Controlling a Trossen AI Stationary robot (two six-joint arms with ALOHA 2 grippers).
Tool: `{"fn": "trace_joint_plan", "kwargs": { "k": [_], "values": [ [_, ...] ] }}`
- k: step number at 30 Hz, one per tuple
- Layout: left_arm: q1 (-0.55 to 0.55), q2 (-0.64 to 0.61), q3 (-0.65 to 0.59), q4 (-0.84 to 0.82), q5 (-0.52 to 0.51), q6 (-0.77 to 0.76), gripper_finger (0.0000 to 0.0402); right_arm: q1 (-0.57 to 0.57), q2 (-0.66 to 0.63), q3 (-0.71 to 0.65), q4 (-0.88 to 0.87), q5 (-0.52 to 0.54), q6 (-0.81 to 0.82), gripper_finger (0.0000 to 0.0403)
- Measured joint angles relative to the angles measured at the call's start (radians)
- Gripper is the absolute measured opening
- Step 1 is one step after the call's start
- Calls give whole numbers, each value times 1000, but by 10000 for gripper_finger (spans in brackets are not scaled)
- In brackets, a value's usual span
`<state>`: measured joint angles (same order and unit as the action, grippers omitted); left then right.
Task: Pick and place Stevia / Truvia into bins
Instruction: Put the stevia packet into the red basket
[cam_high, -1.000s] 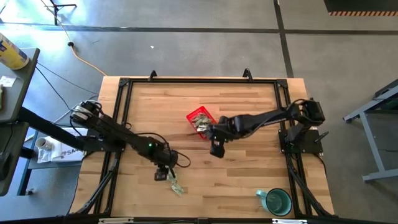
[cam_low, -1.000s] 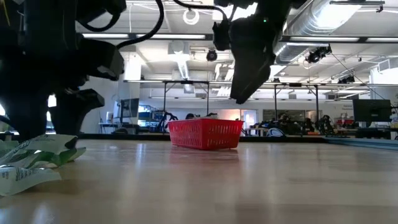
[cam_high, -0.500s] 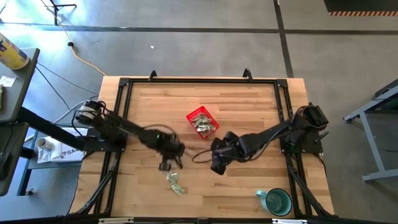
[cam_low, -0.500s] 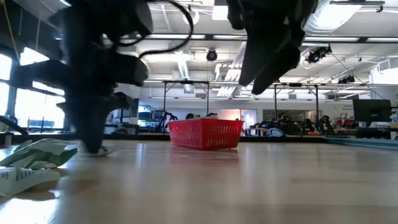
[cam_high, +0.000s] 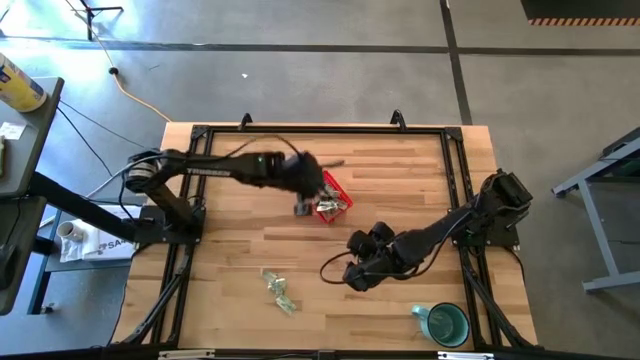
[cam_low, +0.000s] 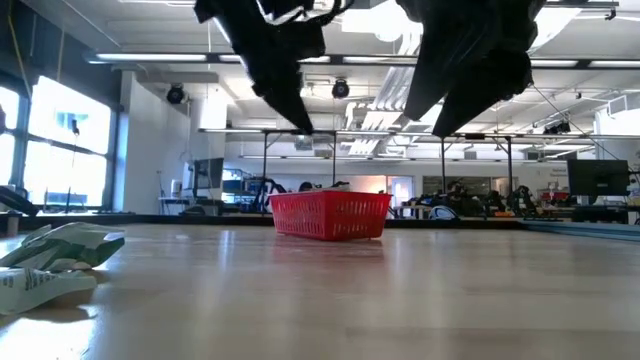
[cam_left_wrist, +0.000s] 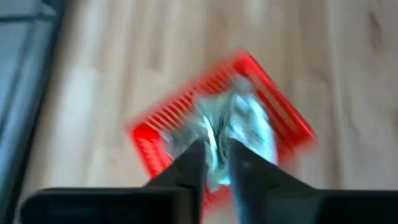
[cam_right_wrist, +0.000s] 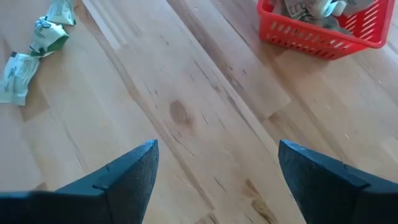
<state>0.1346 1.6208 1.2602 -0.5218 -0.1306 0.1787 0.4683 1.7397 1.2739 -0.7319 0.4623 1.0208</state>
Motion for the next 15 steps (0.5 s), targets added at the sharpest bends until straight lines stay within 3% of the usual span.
{"fn": "trace_joint_plan", "kwargs": {
  "k": [4, 6, 9, 12, 15],
  "values": [
    [74, 4, 3, 10, 13, -65, 173, 0, 0, 0, -3, -3, 3, 320],
    [88, 5, 3, -78, 23, -120, 204, 0, 0, 0, -8, -4, -5, 320],
    [83, -25, 2, -322, 121, -215, 238, -1, 0, 0, -12, -5, -45, 320],
    [22, -59, -34, -498, 235, -269, 251, -6, 0, 0, -13, -11, -134, 320],
    [-110, -114, -119, -493, 280, -298, 248, -28, 0, 0, -2, -23, -270, 320]
  ]
}}
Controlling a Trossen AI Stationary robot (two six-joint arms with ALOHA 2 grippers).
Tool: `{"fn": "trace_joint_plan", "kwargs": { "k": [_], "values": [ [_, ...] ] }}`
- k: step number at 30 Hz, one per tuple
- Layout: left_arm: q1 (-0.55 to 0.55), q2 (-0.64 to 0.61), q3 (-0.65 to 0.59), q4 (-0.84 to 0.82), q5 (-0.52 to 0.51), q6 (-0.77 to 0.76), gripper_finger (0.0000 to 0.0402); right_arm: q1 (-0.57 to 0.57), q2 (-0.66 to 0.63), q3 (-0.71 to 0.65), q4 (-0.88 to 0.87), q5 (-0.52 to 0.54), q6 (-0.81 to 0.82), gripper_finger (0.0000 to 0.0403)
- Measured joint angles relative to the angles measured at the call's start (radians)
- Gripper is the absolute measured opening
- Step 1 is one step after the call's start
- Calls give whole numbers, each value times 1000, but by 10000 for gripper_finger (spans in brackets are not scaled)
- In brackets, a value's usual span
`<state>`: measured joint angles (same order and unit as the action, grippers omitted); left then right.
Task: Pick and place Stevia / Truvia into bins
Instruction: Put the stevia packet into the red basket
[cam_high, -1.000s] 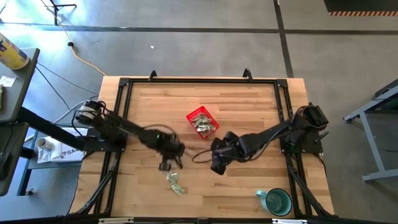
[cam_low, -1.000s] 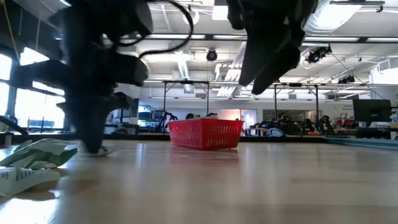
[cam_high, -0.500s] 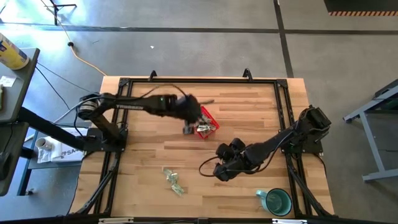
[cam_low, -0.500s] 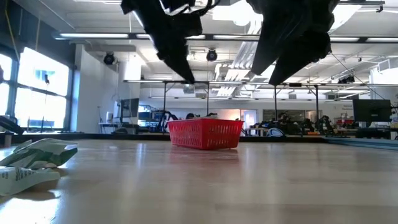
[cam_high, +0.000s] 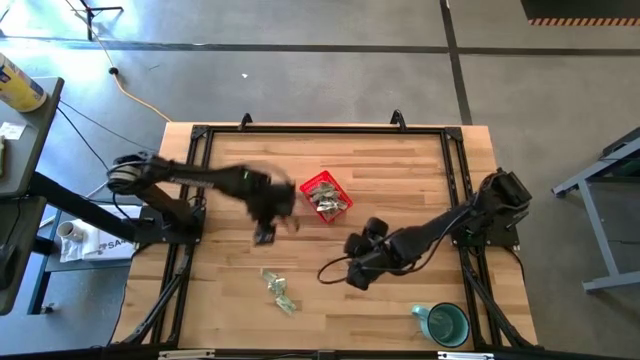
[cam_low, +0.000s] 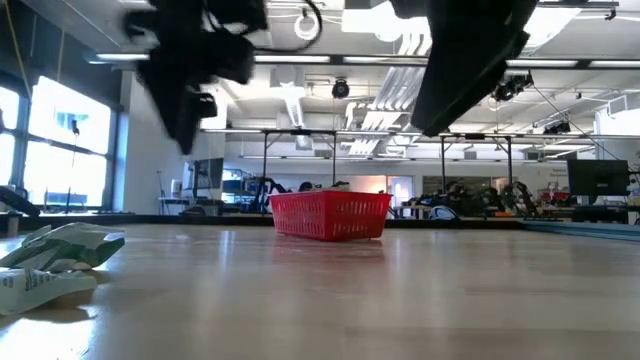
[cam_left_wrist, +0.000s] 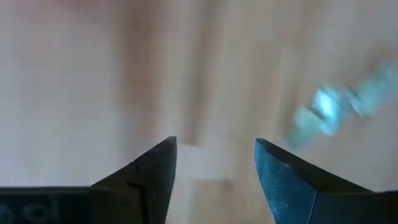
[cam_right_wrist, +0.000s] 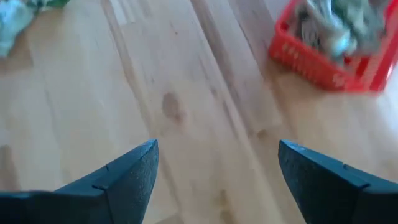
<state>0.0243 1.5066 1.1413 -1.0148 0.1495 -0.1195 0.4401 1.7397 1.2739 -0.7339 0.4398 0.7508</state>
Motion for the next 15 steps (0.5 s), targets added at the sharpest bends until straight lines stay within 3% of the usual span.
{"fn": "trace_joint_plan", "kwargs": {
  "k": [5, 9, 15],
  "values": [
    [-250, -50, -144, 114, 2, -143, 227, -61, 0, 0, 49, -66, -243, 320],
    [-429, -53, -224, 287, -9, -254, 213, -110, 0, 0, 86, -122, -343, 320],
    [-564, -39, -276, 485, -160, -333, 197, -151, 0, 0, 113, -177, -367, 320]
  ]
}}
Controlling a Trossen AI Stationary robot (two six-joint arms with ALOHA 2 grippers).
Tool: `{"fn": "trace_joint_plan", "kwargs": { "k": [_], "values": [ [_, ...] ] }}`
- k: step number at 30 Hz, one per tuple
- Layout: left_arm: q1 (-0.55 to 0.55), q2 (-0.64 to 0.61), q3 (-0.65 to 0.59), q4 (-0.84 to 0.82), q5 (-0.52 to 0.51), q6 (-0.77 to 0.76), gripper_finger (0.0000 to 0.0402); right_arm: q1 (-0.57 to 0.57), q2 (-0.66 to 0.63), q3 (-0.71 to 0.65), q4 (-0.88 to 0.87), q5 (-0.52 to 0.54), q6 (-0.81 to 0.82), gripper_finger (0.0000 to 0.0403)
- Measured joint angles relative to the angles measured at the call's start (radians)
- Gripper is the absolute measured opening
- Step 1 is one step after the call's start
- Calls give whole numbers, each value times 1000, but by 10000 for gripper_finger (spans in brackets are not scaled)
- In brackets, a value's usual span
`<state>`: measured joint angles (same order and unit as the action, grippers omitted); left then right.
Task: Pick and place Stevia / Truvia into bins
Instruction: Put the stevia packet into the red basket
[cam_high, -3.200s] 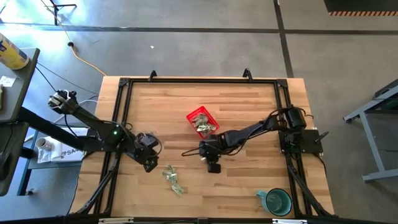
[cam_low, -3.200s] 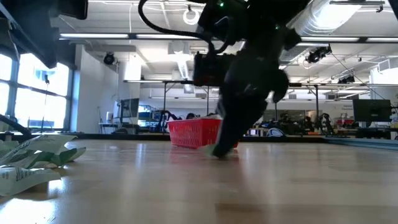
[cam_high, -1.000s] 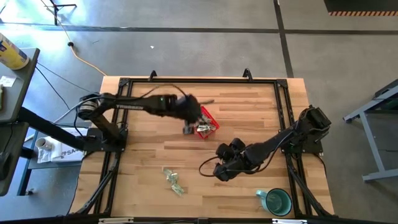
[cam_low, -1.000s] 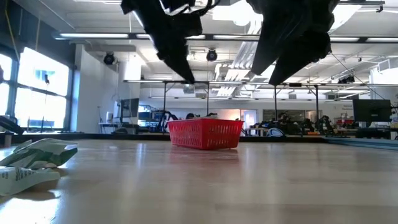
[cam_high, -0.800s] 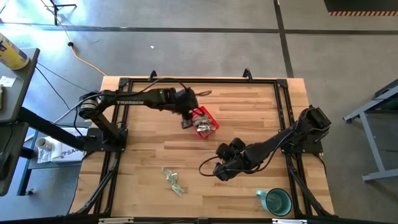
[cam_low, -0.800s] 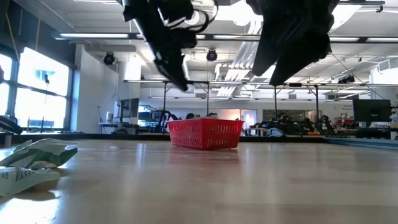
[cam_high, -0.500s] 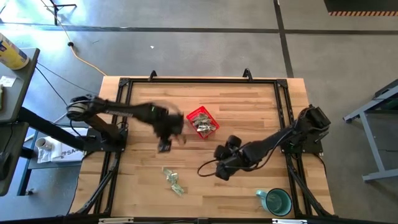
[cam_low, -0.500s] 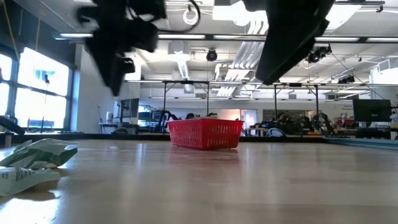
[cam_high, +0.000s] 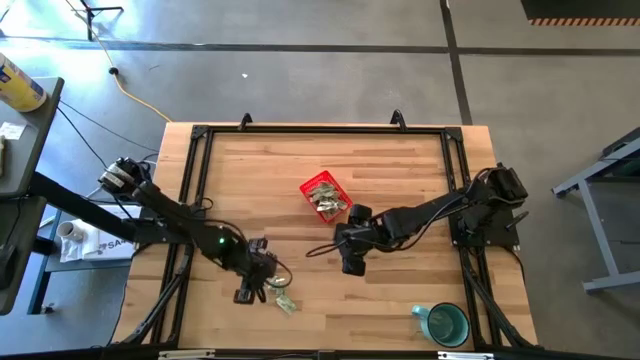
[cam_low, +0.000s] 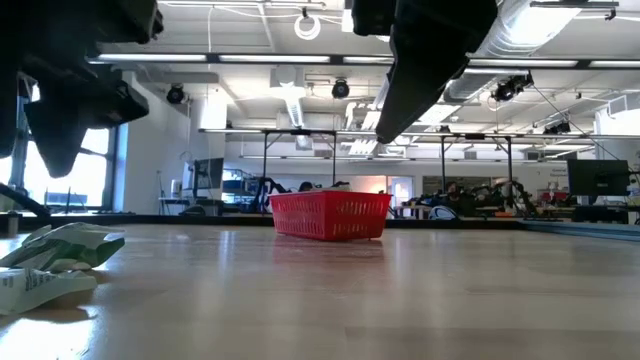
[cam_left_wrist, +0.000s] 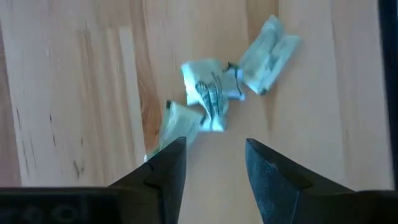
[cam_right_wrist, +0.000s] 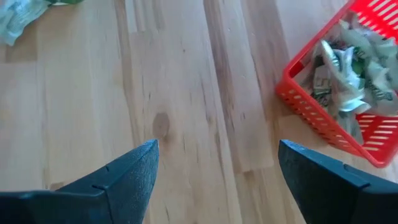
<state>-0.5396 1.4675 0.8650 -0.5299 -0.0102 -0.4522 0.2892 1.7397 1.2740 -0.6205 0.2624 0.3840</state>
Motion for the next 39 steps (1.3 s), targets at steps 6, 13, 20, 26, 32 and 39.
{"fn": "trace_joint_plan", "kwargs": {
  "k": [6, 13, 20, 26, 32, 39],
  "values": [
    [16, 44, -73, 41, -86, 3, 183, -3, 0, 0, 1, -27, 0, 320],
    [59, 112, -108, 132, 5, 75, 153, 6, 0, 1, -18, -34, 22, 320],
    [111, 104, -107, 106, 5, 84, 25, -11, 0, 30, -31, -261, 289, 320],
    [161, 104, -107, 91, 43, 88, 38, -82, -7, 53, 129, -360, 406, 321],
    [202, 50, -112, 55, 37, 114, 22, -122, -169, 48, 351, -715, 126, 321],
    [283, -91, -111, 55, 21, 106, 22, -75, -422, -266, 572, -466, 151, 321]
  ]
}}
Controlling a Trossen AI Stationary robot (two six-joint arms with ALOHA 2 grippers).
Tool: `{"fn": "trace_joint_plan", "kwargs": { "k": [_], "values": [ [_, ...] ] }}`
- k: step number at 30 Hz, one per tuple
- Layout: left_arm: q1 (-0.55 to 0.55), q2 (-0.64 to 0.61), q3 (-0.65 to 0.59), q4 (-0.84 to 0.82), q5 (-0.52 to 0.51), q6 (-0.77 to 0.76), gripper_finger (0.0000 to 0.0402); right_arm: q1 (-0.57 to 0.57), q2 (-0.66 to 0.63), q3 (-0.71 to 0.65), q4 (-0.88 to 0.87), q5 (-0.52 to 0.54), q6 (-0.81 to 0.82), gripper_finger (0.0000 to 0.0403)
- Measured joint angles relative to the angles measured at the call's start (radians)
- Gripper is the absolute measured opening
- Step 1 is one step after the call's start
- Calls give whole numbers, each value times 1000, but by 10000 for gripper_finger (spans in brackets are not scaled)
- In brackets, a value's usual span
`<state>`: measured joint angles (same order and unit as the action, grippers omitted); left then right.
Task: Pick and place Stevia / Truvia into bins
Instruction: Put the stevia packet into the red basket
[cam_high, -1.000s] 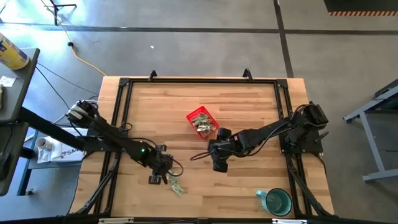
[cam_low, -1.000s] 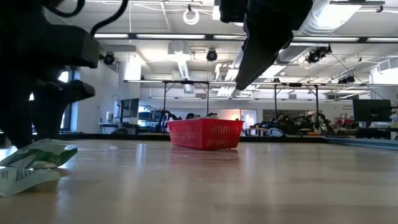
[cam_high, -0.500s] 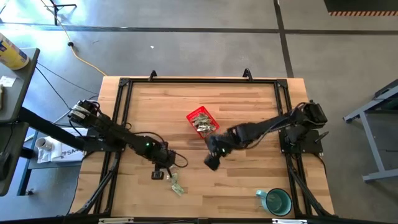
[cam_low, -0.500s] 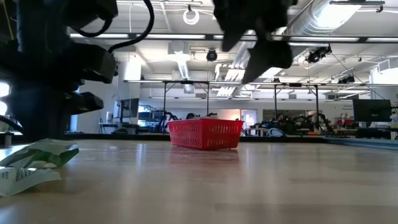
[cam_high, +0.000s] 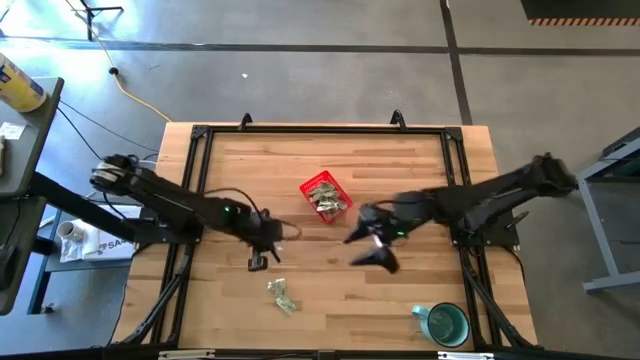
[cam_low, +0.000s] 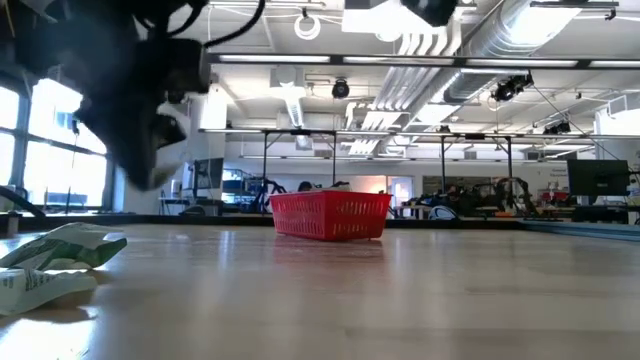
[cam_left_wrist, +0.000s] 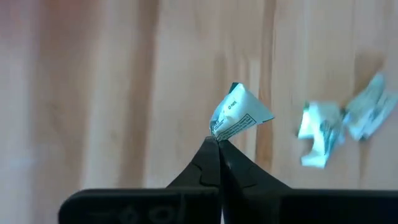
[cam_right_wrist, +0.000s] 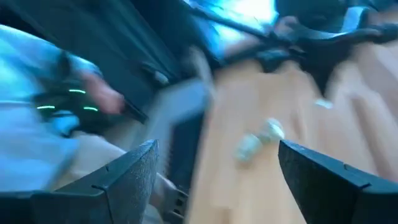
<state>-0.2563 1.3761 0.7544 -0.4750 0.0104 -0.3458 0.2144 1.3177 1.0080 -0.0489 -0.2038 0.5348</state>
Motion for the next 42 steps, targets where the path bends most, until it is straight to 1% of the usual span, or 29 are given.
{"fn": "trace_joint_plan", "kwargs": {
  "k": [3, 5, 7, 9, 13, 16, 19, 22, 25, 27, 32, 34, 36, 38, 39, 41, 42],
  "values": [
    [33, -73, 1, 11, -28, -4, 22, -2, -96, -195, 282, -25, 6, 321],
    [59, -117, 1, 54, -42, 1, 22, -20, -141, -311, 446, -21, 11, 321],
    [96, -138, 1, 99, -52, 35, 22, -40, -183, -395, 574, -24, 10, 321],
    [151, -134, 6, 155, -53, 78, 22, -61, -218, -452, 639, -30, 2, 321],
    [274, -50, 60, 205, -15, 129, 22, -103, -253, -539, 630, -31, 2, 321],
    [347, 47, 139, 204, -5, 185, 22, -119, -302, -595, 771, -37, -56, 321],
    [404, 151, 219, 182, 5, 220, 22, -137, -347, -666, 861, -17, -127, 321],
    [451, 236, 284, 161, 36, 222, 26, -149, -407, -720, 882, 31, -123, 321],
    [477, 290, 334, 145, 45, 247, 26, -151, -444, -762, 854, 74, -109, 321],
    [488, 300, 349, 95, 51, 276, 23, -151, -447, -785, 846, 92, -110, 321],
    [491, 303, 365, 125, 54, 329, 26, -152, -457, -822, 795, 86, -110, 321],
    [493, 303, 365, 114, 53, 330, 30, -178, -459, -872, 794, 68, -108, 321],
    [493, 303, 365, 99, 52, 330, 30, -189, -481, -924, 802, 93, -109, 321],
    [493, 303, 364, 79, 53, 342, 27, -189, -523, -992, 788, 96, -108, 321],
    [492, 303, 364, 71, 53, 346, 25, -188, -542, -997, 730, 99, -110, 321],
    [492, 303, 364, 63, 55, 348, 25, -189, -625, -995, 530, 104, -122, 321],
    [492, 303, 364, 59, 55, 349, 26, -189, -660, -995, 463, 104, -125, 321]
  ]
}}
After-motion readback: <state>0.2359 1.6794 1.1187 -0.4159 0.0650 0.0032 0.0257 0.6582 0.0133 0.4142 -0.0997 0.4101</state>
